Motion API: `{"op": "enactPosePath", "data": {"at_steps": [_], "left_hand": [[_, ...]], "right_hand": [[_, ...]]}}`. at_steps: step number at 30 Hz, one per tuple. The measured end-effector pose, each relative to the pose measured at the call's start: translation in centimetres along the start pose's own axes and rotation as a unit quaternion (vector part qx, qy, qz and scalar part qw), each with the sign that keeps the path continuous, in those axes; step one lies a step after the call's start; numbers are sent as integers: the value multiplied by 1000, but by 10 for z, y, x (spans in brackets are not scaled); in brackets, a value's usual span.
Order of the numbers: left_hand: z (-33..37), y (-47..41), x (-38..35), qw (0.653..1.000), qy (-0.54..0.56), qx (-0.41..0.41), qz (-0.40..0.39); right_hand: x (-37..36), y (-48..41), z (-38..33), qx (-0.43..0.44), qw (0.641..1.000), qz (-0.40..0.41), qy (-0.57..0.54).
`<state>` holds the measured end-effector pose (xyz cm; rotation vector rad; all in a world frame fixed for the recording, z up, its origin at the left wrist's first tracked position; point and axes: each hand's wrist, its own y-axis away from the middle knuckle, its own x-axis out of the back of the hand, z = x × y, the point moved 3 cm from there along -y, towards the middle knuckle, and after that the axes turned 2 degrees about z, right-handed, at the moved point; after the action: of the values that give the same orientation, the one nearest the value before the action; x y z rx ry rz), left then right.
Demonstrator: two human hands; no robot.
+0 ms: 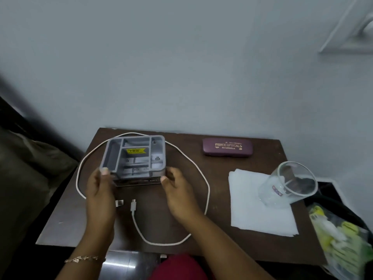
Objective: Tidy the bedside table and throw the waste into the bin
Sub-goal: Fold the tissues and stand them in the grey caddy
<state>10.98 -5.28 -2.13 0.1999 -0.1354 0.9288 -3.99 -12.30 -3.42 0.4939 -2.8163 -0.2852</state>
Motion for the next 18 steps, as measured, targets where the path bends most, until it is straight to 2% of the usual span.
{"op": "enactPosePath", "data": {"at_steps": [3, 5, 8, 11, 12, 14, 16, 17, 18], "left_hand": [[15, 24, -3, 995, -43, -52, 73], [36, 55, -20, 988, -18, -144, 58], [53, 104, -67, 973, -9, -221, -60], [50, 134, -120, 951, -16, -188, -246], [45, 143, -137, 932, -42, -193, -305], [33, 157, -169, 873, -165, -268, -373], [13, 163, -194, 789, -341, -332, -388], [7, 162, -202, 751, -403, -355, -384], [2, 162, -207, 728, -434, -367, -384]], "right_hand": [[23, 17, -1, -5, 999, 23, -33], [49, 39, 4, -7, 997, 57, -60], [99, 81, 21, -3, 988, 130, -86], [156, 116, 39, -16, 959, 269, -85], [173, 123, 44, -20, 947, 310, -85], [200, 126, 51, -22, 940, 333, -74], [217, 114, 57, -1, 954, 298, -36], [222, 106, 60, 18, 962, 274, -14], [223, 99, 63, 32, 966, 256, 6]]}}
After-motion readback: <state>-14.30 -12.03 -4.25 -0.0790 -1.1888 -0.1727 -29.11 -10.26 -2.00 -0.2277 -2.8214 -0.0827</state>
